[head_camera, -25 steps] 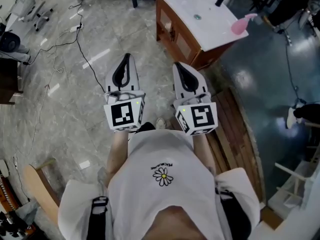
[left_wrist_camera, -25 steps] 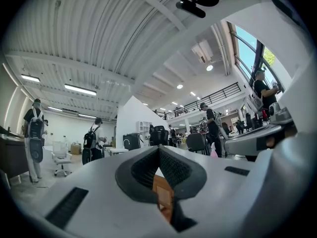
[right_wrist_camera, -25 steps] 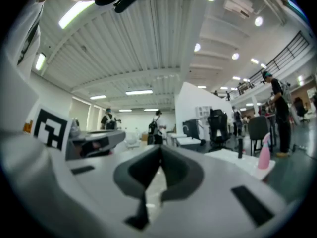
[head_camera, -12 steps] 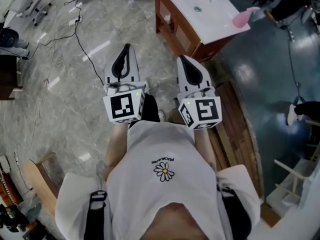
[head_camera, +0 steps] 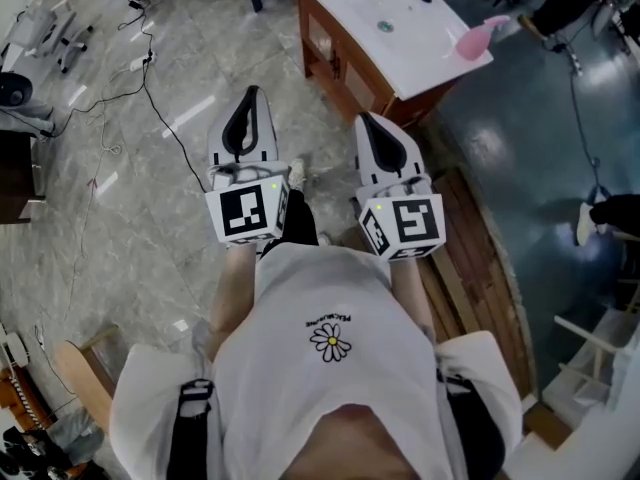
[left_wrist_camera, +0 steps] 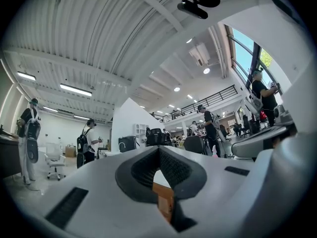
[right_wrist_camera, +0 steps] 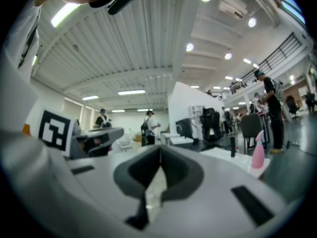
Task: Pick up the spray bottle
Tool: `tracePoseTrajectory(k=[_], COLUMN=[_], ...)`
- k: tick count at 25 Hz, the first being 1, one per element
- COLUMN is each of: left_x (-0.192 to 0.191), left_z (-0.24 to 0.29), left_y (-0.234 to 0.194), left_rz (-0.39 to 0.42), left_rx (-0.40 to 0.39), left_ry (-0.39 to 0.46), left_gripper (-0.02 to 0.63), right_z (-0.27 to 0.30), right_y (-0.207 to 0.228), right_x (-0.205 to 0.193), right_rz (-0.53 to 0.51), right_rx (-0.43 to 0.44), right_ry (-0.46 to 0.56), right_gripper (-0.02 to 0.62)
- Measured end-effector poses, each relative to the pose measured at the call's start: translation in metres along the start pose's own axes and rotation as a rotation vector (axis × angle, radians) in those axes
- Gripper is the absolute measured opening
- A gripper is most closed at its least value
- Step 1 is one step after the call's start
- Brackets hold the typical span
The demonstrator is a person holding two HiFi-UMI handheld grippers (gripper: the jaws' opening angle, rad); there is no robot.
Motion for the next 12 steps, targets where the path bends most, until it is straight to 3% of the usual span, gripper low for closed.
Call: tracePoseTrajectory(k=[12], left_x=[-0.033], left_z=[0.066], left_y=[-0.06], left_rz=[-0.033], left_rx=[0.038], left_ry=[-0.061], left_gripper=[0.02], right_z=[0.09], right_y=[0.011], right_x=[-0.018], right_rz=[0.011], right_rx=[-0.003], right_ry=[-0.05], right_gripper=[0.029])
Point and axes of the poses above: the fingertips, and each gripper's own axes: z forward along the fingers, y to its right, x out of its top, the point moved 1 cm from there along -z, backward along the fingers, and after that the axes turned 10 degrees about -z, right-handed, at the moved point
